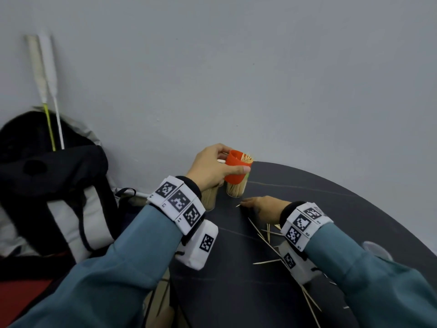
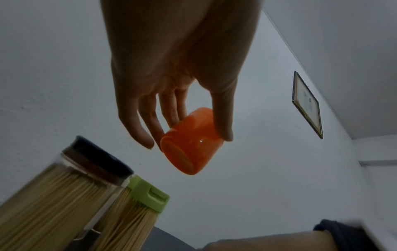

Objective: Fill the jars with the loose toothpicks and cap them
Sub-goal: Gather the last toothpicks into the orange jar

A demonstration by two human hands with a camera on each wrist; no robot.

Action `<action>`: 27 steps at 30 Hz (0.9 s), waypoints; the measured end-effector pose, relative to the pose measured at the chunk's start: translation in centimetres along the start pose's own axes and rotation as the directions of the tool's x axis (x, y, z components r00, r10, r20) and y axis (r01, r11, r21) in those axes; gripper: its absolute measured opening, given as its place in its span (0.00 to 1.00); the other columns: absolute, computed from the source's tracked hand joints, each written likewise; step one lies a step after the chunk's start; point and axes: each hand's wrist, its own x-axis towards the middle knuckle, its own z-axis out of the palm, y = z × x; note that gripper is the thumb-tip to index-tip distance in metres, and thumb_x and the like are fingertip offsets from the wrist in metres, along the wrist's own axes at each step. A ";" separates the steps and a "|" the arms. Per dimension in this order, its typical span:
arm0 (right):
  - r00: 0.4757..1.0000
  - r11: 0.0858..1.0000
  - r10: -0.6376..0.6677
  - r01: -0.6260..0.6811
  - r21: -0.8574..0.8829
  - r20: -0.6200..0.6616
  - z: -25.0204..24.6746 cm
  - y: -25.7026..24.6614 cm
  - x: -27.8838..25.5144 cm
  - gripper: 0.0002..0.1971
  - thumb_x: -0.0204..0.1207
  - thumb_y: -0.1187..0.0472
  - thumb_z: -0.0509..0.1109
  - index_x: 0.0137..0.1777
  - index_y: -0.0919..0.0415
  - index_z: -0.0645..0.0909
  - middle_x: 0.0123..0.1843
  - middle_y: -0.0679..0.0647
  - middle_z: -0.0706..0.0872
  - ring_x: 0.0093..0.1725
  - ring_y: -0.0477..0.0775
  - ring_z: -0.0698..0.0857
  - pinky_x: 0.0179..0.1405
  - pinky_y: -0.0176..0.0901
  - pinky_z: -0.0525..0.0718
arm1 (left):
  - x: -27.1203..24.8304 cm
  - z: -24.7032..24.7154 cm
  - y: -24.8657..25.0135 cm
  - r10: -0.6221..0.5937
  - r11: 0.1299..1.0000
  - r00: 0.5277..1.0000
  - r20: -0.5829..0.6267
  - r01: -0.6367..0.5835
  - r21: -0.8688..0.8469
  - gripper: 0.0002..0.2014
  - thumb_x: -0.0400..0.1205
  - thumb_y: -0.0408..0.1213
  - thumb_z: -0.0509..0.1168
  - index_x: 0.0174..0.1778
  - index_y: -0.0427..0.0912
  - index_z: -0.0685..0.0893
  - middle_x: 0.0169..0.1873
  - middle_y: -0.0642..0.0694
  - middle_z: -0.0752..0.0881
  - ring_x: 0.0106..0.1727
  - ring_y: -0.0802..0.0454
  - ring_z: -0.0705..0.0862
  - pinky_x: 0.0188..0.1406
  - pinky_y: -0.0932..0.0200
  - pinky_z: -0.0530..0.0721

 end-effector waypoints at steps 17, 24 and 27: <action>0.954 0.958 0.273 -0.259 0.119 -0.122 1.4 7.3 -3.8 0.17 0.82 0.66 0.59 0.68 0.65 0.77 0.68 0.61 0.79 0.67 0.58 0.78 0.64 0.44 0.75 | 0.5 2.0 0.3 -0.001 0.999 0.999 0.054 -0.001 0.042 0.31 0.69 0.45 0.78 0.66 0.42 0.77 0.63 0.44 0.82 0.64 0.47 0.79 0.65 0.48 0.79; 0.958 0.934 0.283 -0.264 0.240 -0.049 2.3 7.0 -6.1 0.31 0.72 0.45 0.73 0.69 0.62 0.74 0.66 0.56 0.79 0.64 0.54 0.79 0.60 0.40 0.78 | 0.8 4.1 0.5 0.018 1.000 0.995 0.093 -0.019 0.016 0.30 0.70 0.41 0.78 0.67 0.39 0.78 0.62 0.43 0.82 0.64 0.48 0.80 0.60 0.56 0.80; 0.950 0.927 0.300 -0.269 0.261 -0.087 2.6 6.8 -6.3 0.25 0.72 0.50 0.74 0.64 0.62 0.77 0.62 0.55 0.81 0.60 0.53 0.80 0.50 0.36 0.77 | 1.0 5.1 0.6 0.011 1.000 0.994 0.109 -0.011 0.002 0.29 0.69 0.41 0.78 0.65 0.39 0.78 0.60 0.43 0.83 0.63 0.49 0.81 0.61 0.55 0.80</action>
